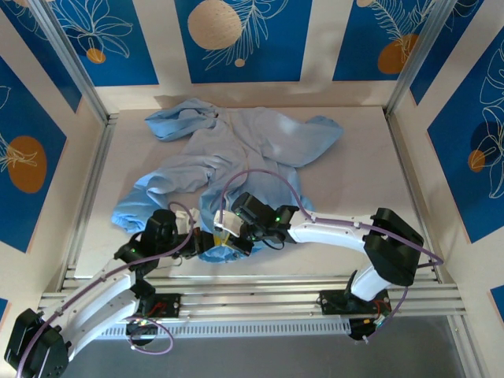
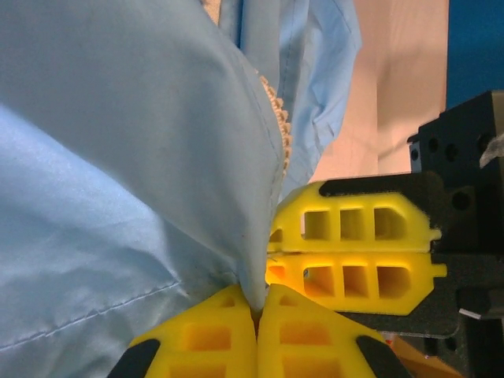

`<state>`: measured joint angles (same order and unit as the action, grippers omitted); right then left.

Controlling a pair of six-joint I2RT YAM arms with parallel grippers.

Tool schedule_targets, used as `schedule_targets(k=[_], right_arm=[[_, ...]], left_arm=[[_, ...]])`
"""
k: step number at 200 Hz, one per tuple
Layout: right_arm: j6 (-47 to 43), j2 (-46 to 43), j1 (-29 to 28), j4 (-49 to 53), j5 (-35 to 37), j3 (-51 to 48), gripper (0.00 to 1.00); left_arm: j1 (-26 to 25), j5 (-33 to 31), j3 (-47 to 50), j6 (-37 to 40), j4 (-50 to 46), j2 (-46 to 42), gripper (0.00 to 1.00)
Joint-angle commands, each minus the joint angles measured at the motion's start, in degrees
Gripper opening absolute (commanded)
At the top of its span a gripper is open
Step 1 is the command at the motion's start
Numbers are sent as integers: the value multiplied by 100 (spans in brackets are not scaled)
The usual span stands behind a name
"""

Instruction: Zip up the jacket

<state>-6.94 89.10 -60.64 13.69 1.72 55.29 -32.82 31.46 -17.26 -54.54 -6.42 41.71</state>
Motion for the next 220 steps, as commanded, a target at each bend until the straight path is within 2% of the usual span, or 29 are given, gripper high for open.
schedule_targets(k=[1,57,98,186,206,220], right_arm=[[168,-45,-21,13,384,250,0],[272,-135,-26,94,633,303,0],[-24,-130,-60,195,710,334,0],[-167,-55,-164,131,1694,377,0],[-141,-85,-142,125,1682,370,0],[-195,-134,-131,134,1429,369,0]], left_arm=[[-36,209,-157,269,-360,-19,0],[-38,451,-390,542,-816,106,0],[-37,692,-562,669,-924,384,0],[-7,871,-889,1010,-1399,662,0],[56,853,-991,1136,-1573,702,0],[99,806,-1037,1178,-1603,711,0]])
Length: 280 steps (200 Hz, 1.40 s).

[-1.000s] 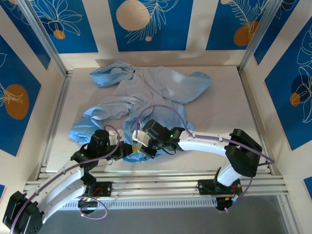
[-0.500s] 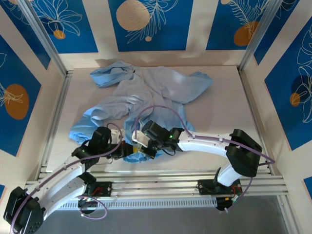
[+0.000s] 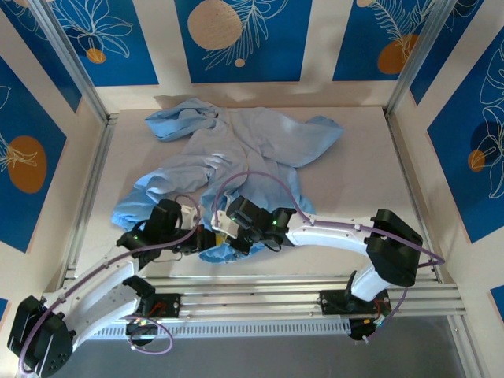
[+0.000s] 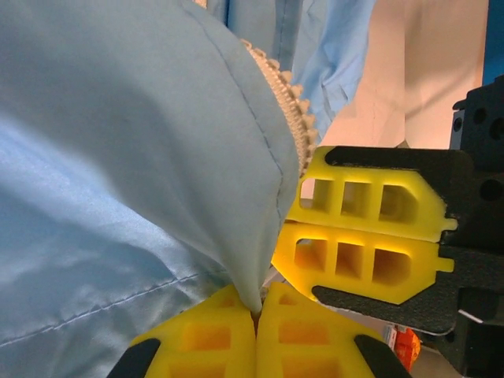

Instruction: Zip up the jacket

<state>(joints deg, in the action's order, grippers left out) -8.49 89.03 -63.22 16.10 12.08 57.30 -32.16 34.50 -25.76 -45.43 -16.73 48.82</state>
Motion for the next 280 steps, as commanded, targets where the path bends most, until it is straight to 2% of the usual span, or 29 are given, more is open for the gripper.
schedule_targets(k=[1,20,32,42,63,96,109,123,149,186,211,253,280], right_arm=[[-48,-134,126,-111,362,163,0],[-198,-226,118,-181,-299,85,0],[-206,-218,150,-159,-644,87,0],[-169,-166,185,-26,-875,172,0],[-77,-132,247,179,-1270,311,0],[201,72,454,739,-2030,721,0],[275,163,488,839,-2150,824,0],[396,225,534,843,-2316,862,0],[588,369,657,831,-2533,897,0],[775,516,792,801,-2658,916,0],[874,548,822,707,-2596,882,0],[1023,569,829,468,-2538,788,0],[1080,601,831,370,-2552,774,0]], left_arm=[[43,495,-185,269,-570,-2,0],[69,337,-240,289,-541,-28,0],[75,185,-293,289,-581,-55,16],[74,49,-338,289,-659,-119,35],[70,-360,-390,224,-928,-412,46],[-1,-1061,-397,-61,-1443,-988,48],[-92,-1290,-306,-368,-1444,-1233,44],[-275,-1552,-218,-703,-1399,-1461,41],[-656,-1815,-171,-1191,-1225,-1551,41],[-839,-1831,217,-2205,-511,-1624,42],[-936,-2043,602,-2883,43,-1898,55],[-959,-2062,959,-3259,890,-1725,58],[-958,-2026,1121,-3411,1702,-1419,56]])
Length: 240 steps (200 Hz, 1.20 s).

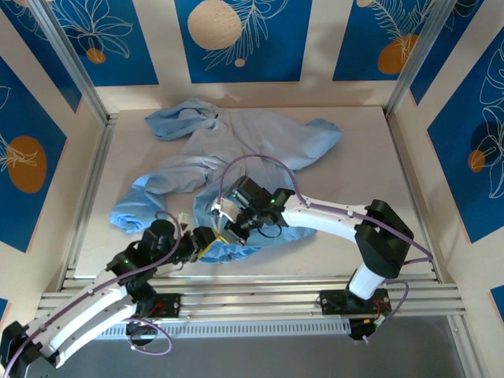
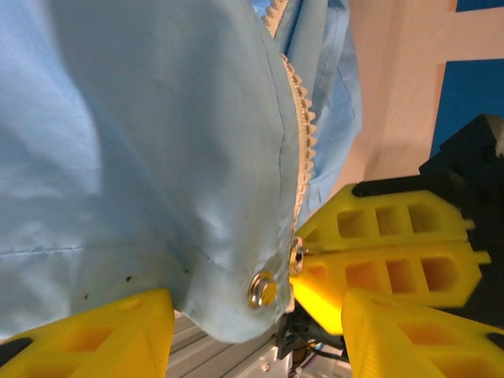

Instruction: Zip up the jacket

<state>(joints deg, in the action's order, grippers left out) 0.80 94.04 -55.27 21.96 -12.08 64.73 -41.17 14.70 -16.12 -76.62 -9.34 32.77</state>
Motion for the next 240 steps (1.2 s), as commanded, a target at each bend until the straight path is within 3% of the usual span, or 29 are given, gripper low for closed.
schedule_targets(k=[1,51,98,161,227,240], right_arm=[[154,103,34,-217,-133,31,0],[171,137,33,-271,-133,9,0],[194,170,33,-324,-212,-5,0],[178,200,7,-360,-266,22,0],[113,211,-54,-258,-219,73,0],[117,228,-64,-234,-171,90,0]], left_arm=[[-58,-46,159,-296,971,190,56],[-53,-291,318,-428,1324,185,57],[-45,-500,528,-597,1488,-27,41],[8,-521,593,-617,1449,-166,34],[92,-341,512,-466,1075,-181,0],[107,-303,462,-403,900,-197,0]])
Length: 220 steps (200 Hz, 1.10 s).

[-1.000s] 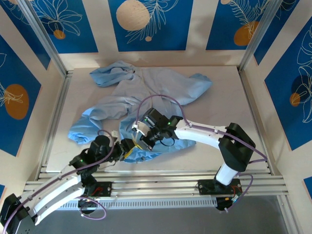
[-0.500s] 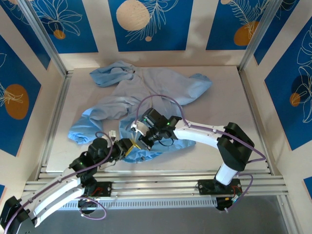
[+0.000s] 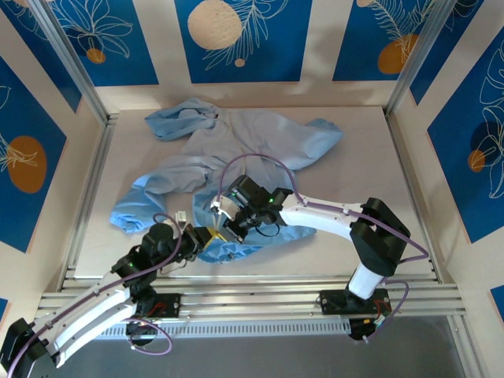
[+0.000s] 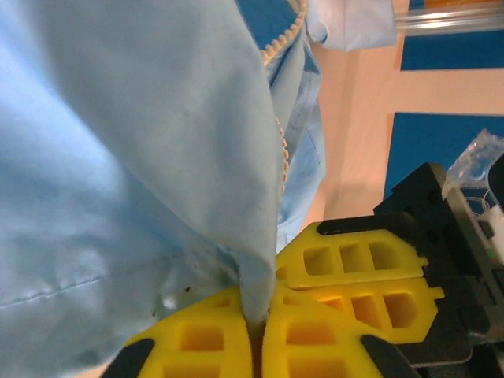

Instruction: Zip up the jacket

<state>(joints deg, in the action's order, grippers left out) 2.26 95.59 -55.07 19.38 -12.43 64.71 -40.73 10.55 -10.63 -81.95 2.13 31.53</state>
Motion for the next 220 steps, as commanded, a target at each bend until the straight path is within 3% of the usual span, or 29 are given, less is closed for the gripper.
schedule_targets(k=[1,33,78,167,220], right_arm=[[-27,73,-83,27,-137,94,0],[113,140,-91,140,175,199,0],[283,445,-109,546,507,527,0],[346,575,-74,945,1209,810,0],[-44,528,-113,954,849,947,0]], left_arm=[[64,118,-92,137,-266,-75,0],[83,211,-311,425,-949,-105,0],[145,1026,-513,965,-1101,254,0],[338,1332,-492,1352,-1696,-126,0],[407,1509,-501,1601,-1836,-137,0]])
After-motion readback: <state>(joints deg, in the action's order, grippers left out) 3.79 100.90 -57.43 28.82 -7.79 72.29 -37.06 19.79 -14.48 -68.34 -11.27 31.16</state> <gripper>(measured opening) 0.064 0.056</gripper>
